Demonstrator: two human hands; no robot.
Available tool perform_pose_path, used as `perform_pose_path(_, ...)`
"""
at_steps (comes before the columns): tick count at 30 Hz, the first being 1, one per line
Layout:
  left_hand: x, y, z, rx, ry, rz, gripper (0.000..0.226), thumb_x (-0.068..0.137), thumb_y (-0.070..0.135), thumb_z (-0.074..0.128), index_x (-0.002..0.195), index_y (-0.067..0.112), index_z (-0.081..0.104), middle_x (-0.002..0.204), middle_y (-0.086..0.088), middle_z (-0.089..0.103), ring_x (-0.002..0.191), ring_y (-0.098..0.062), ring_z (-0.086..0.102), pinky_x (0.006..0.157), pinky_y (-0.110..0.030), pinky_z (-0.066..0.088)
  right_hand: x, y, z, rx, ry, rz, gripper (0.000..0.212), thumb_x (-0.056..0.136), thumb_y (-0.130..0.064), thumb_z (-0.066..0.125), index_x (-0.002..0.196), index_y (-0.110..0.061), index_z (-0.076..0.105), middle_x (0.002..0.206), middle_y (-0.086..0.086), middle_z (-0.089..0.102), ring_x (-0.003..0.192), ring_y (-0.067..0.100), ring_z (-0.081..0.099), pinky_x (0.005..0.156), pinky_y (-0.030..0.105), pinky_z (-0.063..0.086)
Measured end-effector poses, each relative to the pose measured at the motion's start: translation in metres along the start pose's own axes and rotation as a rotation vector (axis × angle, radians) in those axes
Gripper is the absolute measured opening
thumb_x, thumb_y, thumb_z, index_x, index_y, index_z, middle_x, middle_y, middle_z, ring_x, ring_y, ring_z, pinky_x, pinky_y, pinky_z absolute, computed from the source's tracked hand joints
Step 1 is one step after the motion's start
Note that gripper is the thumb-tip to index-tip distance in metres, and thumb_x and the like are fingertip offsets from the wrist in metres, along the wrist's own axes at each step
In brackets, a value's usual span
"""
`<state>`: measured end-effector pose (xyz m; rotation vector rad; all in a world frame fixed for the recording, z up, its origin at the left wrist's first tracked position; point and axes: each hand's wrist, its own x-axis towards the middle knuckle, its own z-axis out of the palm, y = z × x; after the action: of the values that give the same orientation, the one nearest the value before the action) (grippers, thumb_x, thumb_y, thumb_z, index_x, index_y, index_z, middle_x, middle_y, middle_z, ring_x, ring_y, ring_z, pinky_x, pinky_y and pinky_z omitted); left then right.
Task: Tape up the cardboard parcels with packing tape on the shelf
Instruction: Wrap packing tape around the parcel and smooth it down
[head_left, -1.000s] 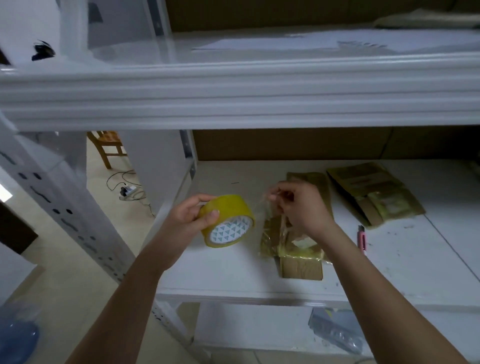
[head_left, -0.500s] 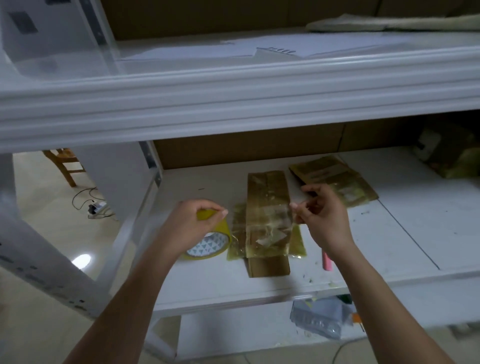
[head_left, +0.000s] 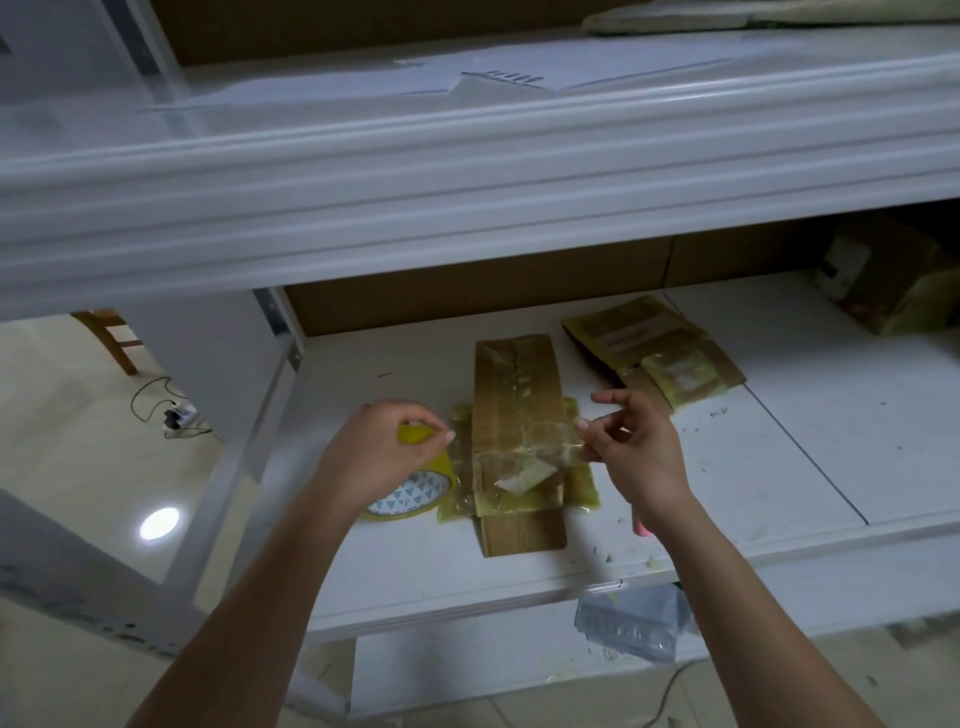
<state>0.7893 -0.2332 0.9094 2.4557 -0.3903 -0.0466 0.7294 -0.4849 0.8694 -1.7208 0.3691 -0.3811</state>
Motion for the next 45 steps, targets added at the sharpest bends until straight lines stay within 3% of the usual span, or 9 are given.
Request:
perform_pose_path(3, 0.005, -0.002, 0.011, 0.036, -0.051, -0.037, 0.018, 0.083, 0.053, 0.068, 0.089, 0.036, 0.071, 0.101, 0.019, 0.065, 0.096, -0.005, 0.059, 0.085, -0.033, 0.050, 0.001, 0.015, 0.001, 0.118, -0.032, 0.134, 0.031, 0.087, -0.007, 0.071, 0.114, -0.011, 0.059, 0.065, 0.001, 0.062, 0.060, 0.014, 0.067, 0.074, 0.030, 0.059)
perform_pose_path(7, 0.008, -0.006, 0.022, 0.069, -0.073, -0.082, 0.017, 0.083, 0.054, 0.068, 0.087, 0.038, 0.067, 0.100, 0.016, 0.062, 0.094, -0.007, 0.057, 0.083, -0.034, 0.051, 0.004, 0.026, 0.008, 0.232, -0.081, 0.196, 0.030, 0.088, -0.003, 0.068, 0.115, -0.007, 0.058, 0.058, -0.001, 0.061, 0.060, 0.013, 0.062, 0.069, 0.027, 0.056)
perform_pose_path(14, 0.012, -0.015, 0.029, 0.048, -0.117, -0.103, 0.011, 0.082, 0.054, 0.067, 0.080, 0.044, 0.063, 0.102, 0.013, 0.064, 0.090, -0.006, 0.059, 0.080, -0.035, 0.054, 0.007, 0.037, 0.018, 0.284, -0.127, 0.250, 0.024, 0.092, -0.007, 0.064, 0.115, -0.009, 0.059, 0.059, -0.005, 0.061, 0.064, 0.012, 0.063, 0.082, 0.034, 0.057)
perform_pose_path(25, 0.013, -0.015, 0.035, -0.042, -0.130, -0.138, 0.013, 0.085, 0.051, 0.068, 0.086, 0.038, 0.069, 0.105, 0.009, 0.066, 0.088, -0.001, 0.058, 0.059, -0.019, 0.044, 0.003, 0.034, 0.010, -0.094, -0.124, 0.170, 0.037, 0.091, -0.039, 0.063, 0.120, -0.017, 0.060, 0.109, -0.004, 0.059, 0.092, 0.010, 0.057, 0.065, 0.016, 0.043)
perform_pose_path(29, 0.012, -0.011, 0.037, -0.080, -0.121, -0.144, 0.014, 0.085, 0.051, 0.068, 0.085, 0.037, 0.069, 0.107, 0.009, 0.067, 0.089, 0.000, 0.058, 0.059, -0.018, 0.041, -0.015, 0.029, 0.012, -0.072, 0.073, -0.022, 0.046, 0.097, -0.043, 0.051, 0.138, -0.023, 0.047, 0.134, -0.009, 0.048, 0.124, 0.010, 0.048, 0.096, 0.026, 0.047)
perform_pose_path(32, 0.011, -0.010, 0.039, -0.080, -0.119, -0.145, 0.012, 0.086, 0.049, 0.068, 0.084, 0.037, 0.068, 0.106, 0.010, 0.064, 0.093, -0.002, 0.057, 0.059, -0.018, 0.039, -0.043, 0.026, 0.025, 0.011, -0.071, -0.080, 0.062, 0.097, -0.057, 0.036, 0.153, -0.036, 0.021, 0.158, -0.020, 0.021, 0.142, -0.002, 0.023, 0.112, 0.026, 0.028)
perform_pose_path(35, 0.009, -0.011, 0.040, -0.041, -0.103, -0.145, 0.013, 0.086, 0.048, 0.067, 0.085, 0.036, 0.068, 0.103, 0.012, 0.062, 0.090, -0.001, 0.056, 0.062, -0.021, 0.041, -0.055, 0.032, 0.033, 0.022, -0.300, -0.079, 0.064, 0.094, -0.060, 0.035, 0.151, -0.047, 0.008, 0.160, -0.026, 0.007, 0.144, -0.007, 0.012, 0.116, 0.024, 0.020)
perform_pose_path(40, 0.008, -0.014, 0.043, -0.079, -0.103, -0.165, 0.017, 0.085, 0.052, 0.066, 0.087, 0.035, 0.068, 0.104, 0.009, 0.065, 0.092, -0.005, 0.059, 0.066, -0.026, 0.049, -0.045, 0.028, 0.021, 0.046, -0.323, -0.010, 0.070, 0.089, -0.065, 0.040, 0.151, -0.050, 0.011, 0.158, -0.021, 0.021, 0.143, 0.002, 0.026, 0.117, 0.033, 0.028)
perform_pose_path(45, 0.006, -0.004, 0.046, -0.071, -0.110, -0.164, 0.017, 0.088, 0.050, 0.063, 0.088, 0.033, 0.066, 0.105, 0.007, 0.063, 0.089, -0.004, 0.057, 0.063, -0.023, 0.042, -0.034, 0.017, 0.018, -0.202, -0.294, -0.167, 0.064, 0.094, -0.055, 0.036, 0.151, -0.028, 0.032, 0.159, -0.022, 0.009, 0.140, -0.006, 0.015, 0.113, 0.022, 0.029)
